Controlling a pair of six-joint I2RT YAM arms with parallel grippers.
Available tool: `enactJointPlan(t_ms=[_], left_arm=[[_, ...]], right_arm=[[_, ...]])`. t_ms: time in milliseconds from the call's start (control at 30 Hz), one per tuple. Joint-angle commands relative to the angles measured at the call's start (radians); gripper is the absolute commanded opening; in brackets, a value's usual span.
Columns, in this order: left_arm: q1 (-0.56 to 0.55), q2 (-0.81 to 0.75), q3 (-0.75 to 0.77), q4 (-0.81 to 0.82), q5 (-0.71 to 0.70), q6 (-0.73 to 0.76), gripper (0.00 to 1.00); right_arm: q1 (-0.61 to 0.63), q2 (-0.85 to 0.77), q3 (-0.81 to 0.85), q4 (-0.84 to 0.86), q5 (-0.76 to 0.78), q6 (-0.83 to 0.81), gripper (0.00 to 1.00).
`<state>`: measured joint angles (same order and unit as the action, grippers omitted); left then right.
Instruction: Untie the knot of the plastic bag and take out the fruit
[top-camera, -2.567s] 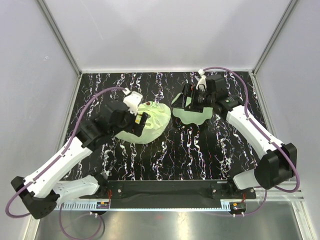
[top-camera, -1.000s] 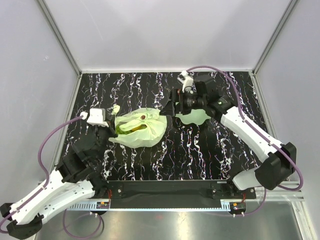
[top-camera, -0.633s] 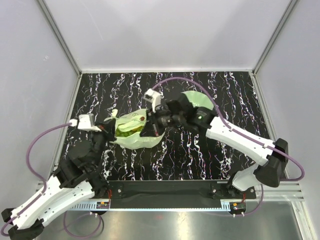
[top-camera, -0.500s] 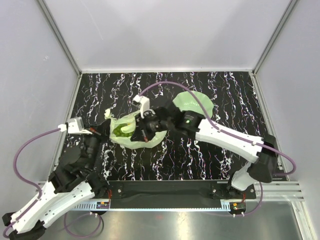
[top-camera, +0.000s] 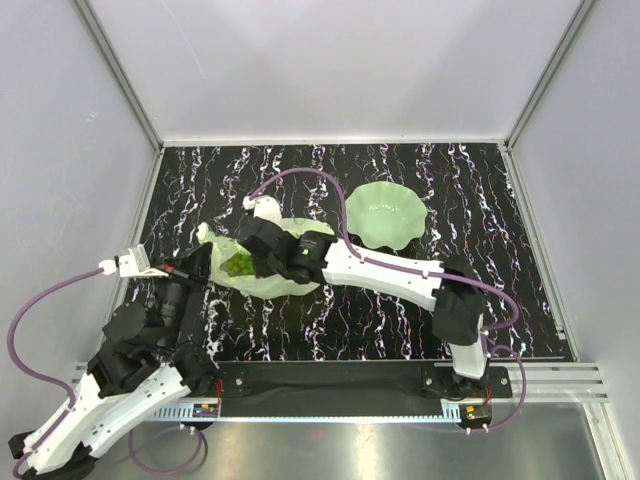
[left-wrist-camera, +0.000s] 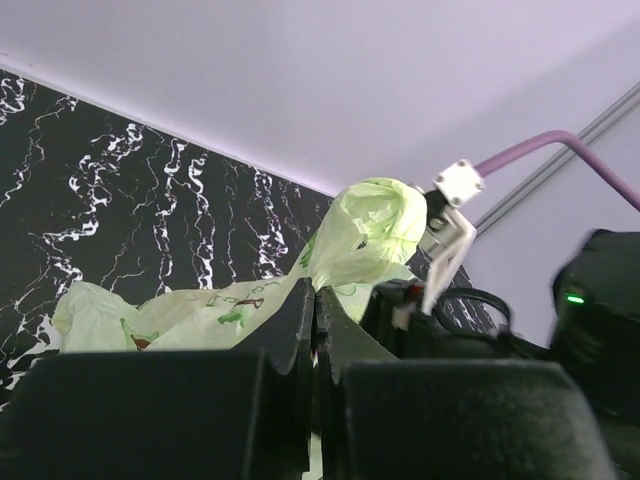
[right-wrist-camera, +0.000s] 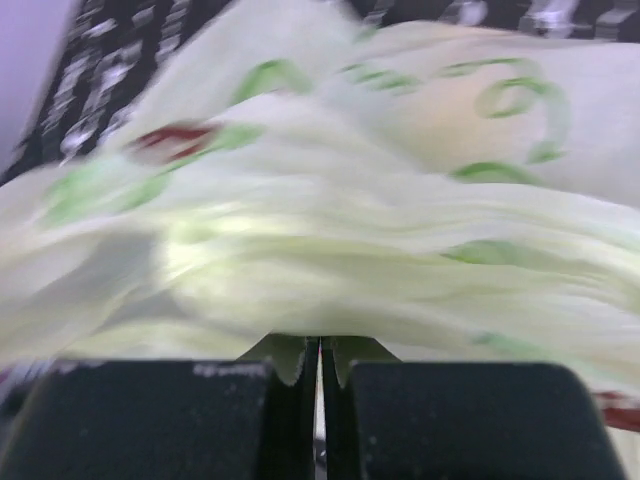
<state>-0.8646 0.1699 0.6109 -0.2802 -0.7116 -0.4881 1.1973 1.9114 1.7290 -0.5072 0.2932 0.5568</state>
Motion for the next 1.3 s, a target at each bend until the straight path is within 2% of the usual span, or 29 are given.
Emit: enactJointPlan(t_ms=[0, 67, 367, 567, 600, 667, 700, 733, 767, 800, 833, 933, 1067, 1133, 1267], left_arm=[[0.003, -0.044, 0.013, -0.013, -0.029, -0.023, 0.00], [0.004, -0.058, 0.012, -0.019, -0.037, -0.014, 0.00], [0.004, -0.084, -0.022, -0.073, -0.078, -0.070, 0.00], [0.004, -0.102, -0.048, -0.117, -0.103, -0.118, 0.00], [0.003, -0.104, -0.048, -0.129, -0.107, -0.127, 0.00], [0.003, -0.118, -0.051, -0.169, -0.117, -0.150, 0.00], [0.003, -0.125, -0.053, -0.181, -0.117, -0.156, 0.00], [0.003, -0.135, -0.065, -0.186, -0.112, -0.159, 0.00], [0.003, -0.154, -0.074, -0.182, -0.088, -0.156, 0.00], [0.003, -0.161, -0.083, -0.174, -0.065, -0.155, 0.00], [0.003, -0.165, -0.108, -0.143, -0.037, -0.152, 0.00], [0.003, -0.159, -0.126, -0.125, 0.078, -0.159, 0.00], [0.003, -0.129, -0.128, -0.146, 0.119, -0.176, 0.00], [0.003, -0.133, -0.132, -0.154, 0.130, -0.175, 0.00], [0.004, -0.142, -0.135, -0.185, 0.139, -0.188, 0.00]], right_arm=[[-0.039, 0.058, 0.121, -0.230, 0.331, 0.161, 0.00], [-0.053, 0.045, 0.081, -0.333, 0.398, 0.215, 0.00], [-0.211, -0.231, -0.340, -0.409, 0.439, 0.500, 0.00], [-0.278, -0.402, -0.531, -0.291, 0.331, 0.541, 0.16], [-0.286, -0.417, -0.546, -0.284, 0.308, 0.549, 0.22], [-0.300, -0.478, -0.610, -0.211, 0.223, 0.508, 0.28], [-0.300, -0.504, -0.638, -0.155, 0.174, 0.459, 0.37], [-0.301, -0.527, -0.666, -0.090, 0.026, 0.407, 0.45], [-0.301, -0.566, -0.710, 0.046, -0.077, 0.347, 0.48], [-0.300, -0.574, -0.721, 0.096, -0.185, 0.236, 0.51], [-0.300, -0.577, -0.720, 0.110, -0.353, 0.209, 0.52], [-0.288, -0.598, -0.691, 0.066, -0.564, 0.098, 0.53], [-0.283, -0.724, -0.698, 0.032, -0.675, 0.006, 0.58], [-0.283, -0.790, -0.681, 0.006, -0.710, -0.012, 0.67], [-0.283, -0.824, -0.648, 0.009, -0.738, -0.029, 0.72]])
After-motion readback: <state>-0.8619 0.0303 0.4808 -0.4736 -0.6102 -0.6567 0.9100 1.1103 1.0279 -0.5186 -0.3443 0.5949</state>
